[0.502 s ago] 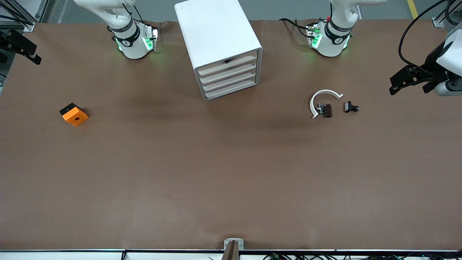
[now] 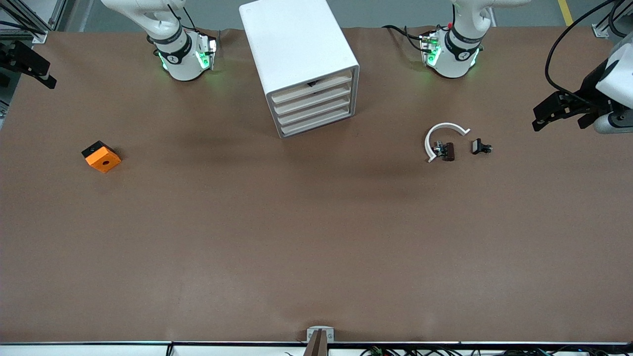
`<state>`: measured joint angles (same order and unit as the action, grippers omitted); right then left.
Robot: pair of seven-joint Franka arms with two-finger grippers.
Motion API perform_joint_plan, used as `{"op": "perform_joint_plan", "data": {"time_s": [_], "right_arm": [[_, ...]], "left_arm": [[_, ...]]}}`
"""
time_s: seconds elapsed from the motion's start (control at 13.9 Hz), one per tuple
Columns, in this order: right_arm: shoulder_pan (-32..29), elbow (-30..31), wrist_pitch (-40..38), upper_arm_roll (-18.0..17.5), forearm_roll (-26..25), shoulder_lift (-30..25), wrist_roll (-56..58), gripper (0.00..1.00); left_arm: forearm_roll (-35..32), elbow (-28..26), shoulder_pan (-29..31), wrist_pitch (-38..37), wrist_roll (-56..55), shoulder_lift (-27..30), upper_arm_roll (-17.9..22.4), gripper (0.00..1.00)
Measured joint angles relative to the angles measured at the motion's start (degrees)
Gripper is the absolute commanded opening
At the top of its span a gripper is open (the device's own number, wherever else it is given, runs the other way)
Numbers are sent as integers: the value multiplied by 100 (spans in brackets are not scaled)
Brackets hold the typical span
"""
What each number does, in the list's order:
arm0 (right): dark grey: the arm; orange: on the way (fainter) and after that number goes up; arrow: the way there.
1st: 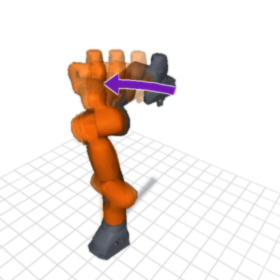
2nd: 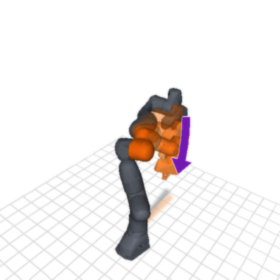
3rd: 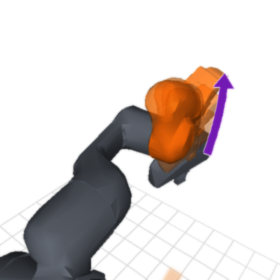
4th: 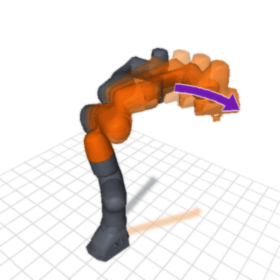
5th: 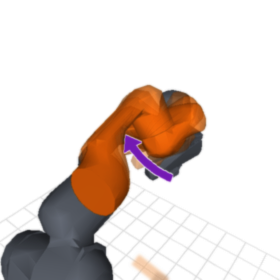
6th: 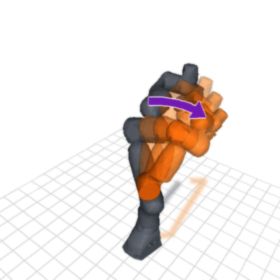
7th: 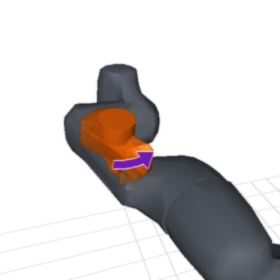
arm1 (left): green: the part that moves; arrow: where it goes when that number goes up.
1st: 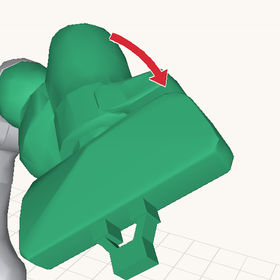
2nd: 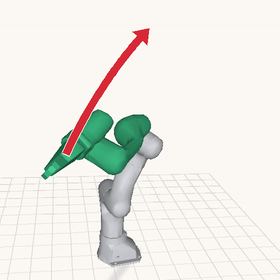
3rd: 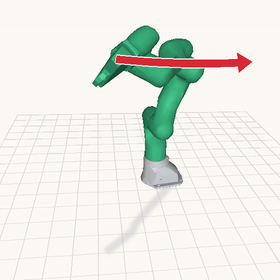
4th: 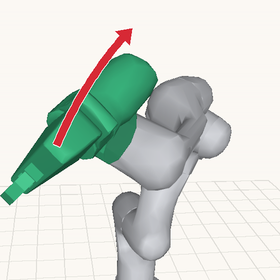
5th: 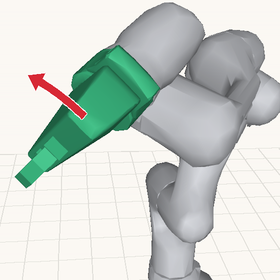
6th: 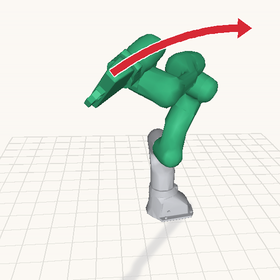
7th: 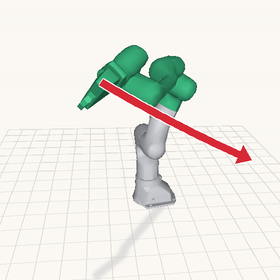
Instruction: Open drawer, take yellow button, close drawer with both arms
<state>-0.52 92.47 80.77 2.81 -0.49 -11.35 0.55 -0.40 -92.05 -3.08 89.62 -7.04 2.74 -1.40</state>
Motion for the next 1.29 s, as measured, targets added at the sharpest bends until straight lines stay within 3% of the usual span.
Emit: {"op": "perform_joint_plan", "data": {"time_s": [0.29,0.57,0.93,1.29], "right_arm": [[0,-1,6,0,0,0,1,100],[0,-4,8,-2,-1,0,2,100],[6,15,-10,-16,-1,70,2,100],[14,28,92,-30,-1,704,4,100]], "left_arm": [[0,-94,-6,-326,0,-169,0,100],[13,-262,-260,-228,-267,-928,-201,100],[13,-229,-865,412,-2011,-1888,-467,100],[15,187,-1244,442,-4315,-2393,-611,100]]}}
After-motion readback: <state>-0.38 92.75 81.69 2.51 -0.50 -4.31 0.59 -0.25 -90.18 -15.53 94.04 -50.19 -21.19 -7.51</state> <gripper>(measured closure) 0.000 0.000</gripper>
